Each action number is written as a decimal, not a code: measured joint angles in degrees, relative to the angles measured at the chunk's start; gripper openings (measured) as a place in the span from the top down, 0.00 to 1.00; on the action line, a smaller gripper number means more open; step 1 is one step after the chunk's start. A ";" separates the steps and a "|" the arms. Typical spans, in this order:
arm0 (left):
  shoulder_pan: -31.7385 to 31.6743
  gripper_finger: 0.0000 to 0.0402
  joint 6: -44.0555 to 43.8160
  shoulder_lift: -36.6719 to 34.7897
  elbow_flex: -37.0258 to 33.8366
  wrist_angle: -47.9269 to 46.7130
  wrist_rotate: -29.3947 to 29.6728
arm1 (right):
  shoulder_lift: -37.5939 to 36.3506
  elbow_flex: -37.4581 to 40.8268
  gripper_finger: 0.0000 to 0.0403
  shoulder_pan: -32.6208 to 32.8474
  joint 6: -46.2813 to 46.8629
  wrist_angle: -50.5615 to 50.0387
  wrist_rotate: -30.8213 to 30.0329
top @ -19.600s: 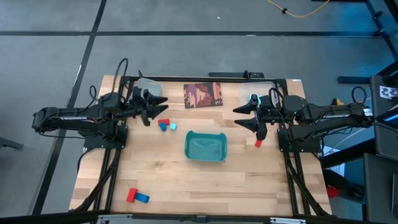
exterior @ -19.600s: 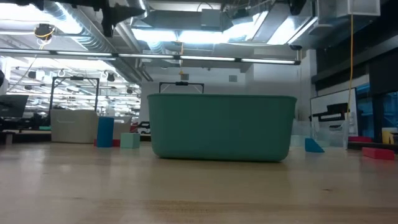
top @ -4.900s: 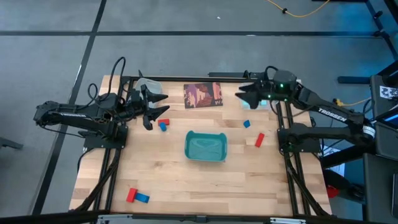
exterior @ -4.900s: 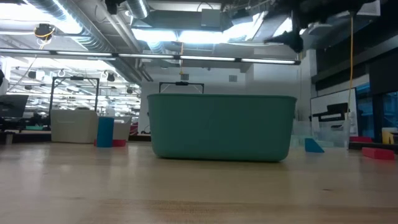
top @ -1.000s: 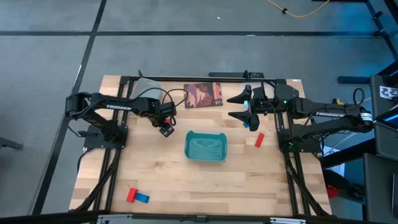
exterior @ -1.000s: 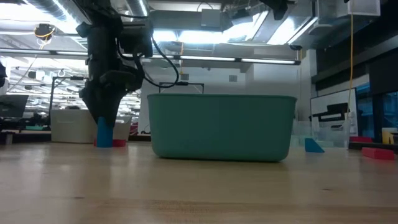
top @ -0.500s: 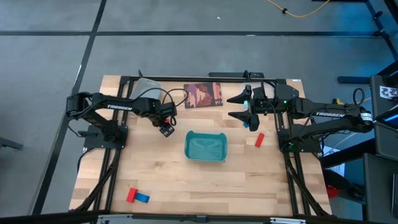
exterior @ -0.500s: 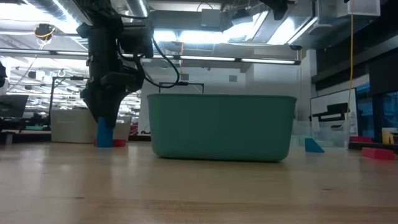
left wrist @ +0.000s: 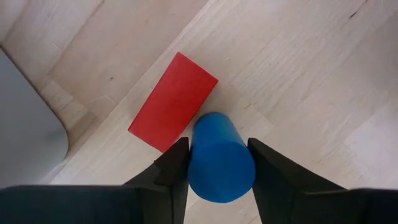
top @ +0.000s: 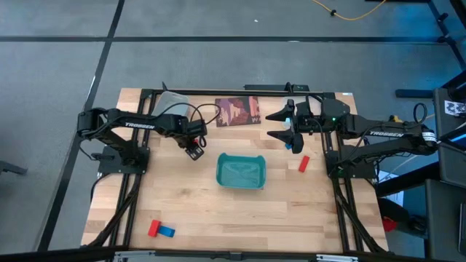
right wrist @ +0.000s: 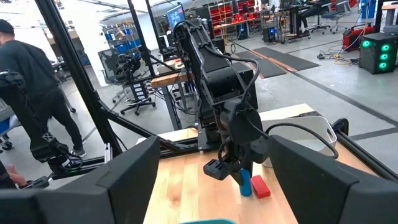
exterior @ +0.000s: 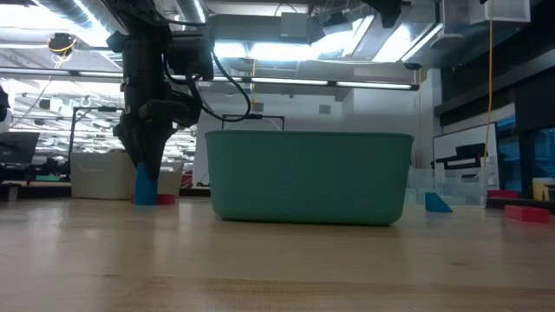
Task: Sort & place blocks by color
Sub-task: Put the cylinder blue block into the white bin, then put the top triangular blue block into the white bin
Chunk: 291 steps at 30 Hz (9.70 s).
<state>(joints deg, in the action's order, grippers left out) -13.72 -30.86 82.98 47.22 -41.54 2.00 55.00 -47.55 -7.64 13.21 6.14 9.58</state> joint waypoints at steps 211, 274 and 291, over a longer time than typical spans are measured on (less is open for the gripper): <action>8.00 0.52 22.31 -39.41 -16.41 66.49 0.48 | 9.90 2.04 0.24 -0.13 33.05 -55.80 -21.95; 8.00 0.52 22.29 -39.39 -16.41 66.53 0.48 | 30.82 6.99 0.64 -5.31 30.43 -46.38 -23.80; 8.00 0.52 22.27 -39.39 -16.39 66.51 0.48 | 8.69 17.57 0.65 5.06 29.01 -12.55 -16.63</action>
<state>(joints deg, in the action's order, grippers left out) -5.71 -8.59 43.59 30.83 24.97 2.48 63.69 -29.98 -2.58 42.23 -6.40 -7.05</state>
